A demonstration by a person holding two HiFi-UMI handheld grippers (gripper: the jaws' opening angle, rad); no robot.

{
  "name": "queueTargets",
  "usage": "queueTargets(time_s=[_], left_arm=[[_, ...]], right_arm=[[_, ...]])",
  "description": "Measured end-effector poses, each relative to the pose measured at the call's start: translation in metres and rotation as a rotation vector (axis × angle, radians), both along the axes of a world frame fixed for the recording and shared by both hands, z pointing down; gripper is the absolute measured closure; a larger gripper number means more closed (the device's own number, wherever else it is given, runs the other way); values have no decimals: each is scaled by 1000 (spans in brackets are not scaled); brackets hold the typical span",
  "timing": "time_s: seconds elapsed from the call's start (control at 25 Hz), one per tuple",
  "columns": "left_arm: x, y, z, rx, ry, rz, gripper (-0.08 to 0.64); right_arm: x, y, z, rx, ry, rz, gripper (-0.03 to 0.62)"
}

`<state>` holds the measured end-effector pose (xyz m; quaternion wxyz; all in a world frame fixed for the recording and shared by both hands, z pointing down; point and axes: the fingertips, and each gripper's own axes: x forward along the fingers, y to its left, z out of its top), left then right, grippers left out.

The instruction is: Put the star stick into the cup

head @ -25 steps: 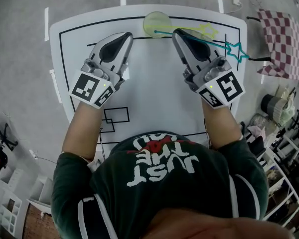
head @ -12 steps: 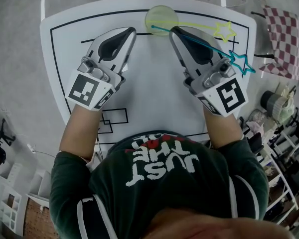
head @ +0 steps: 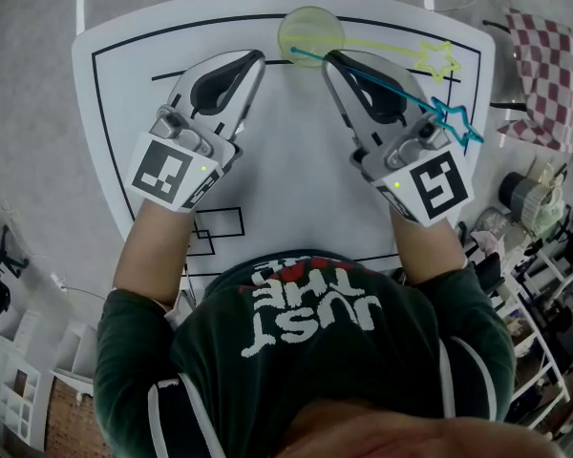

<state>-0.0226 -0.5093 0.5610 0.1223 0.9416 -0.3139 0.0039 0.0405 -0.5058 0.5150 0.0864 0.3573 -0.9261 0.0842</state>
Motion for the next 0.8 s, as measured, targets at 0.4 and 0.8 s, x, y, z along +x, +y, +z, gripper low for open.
queueTargets(time_s=[0.4, 0.8], left_arm=[[4, 1, 3, 2, -2, 11, 565], [7, 3, 1, 1, 4, 17, 565]], right_arm=[[1, 0, 11, 9, 59, -8, 549], [-5, 1, 10, -14, 61, -9, 488]])
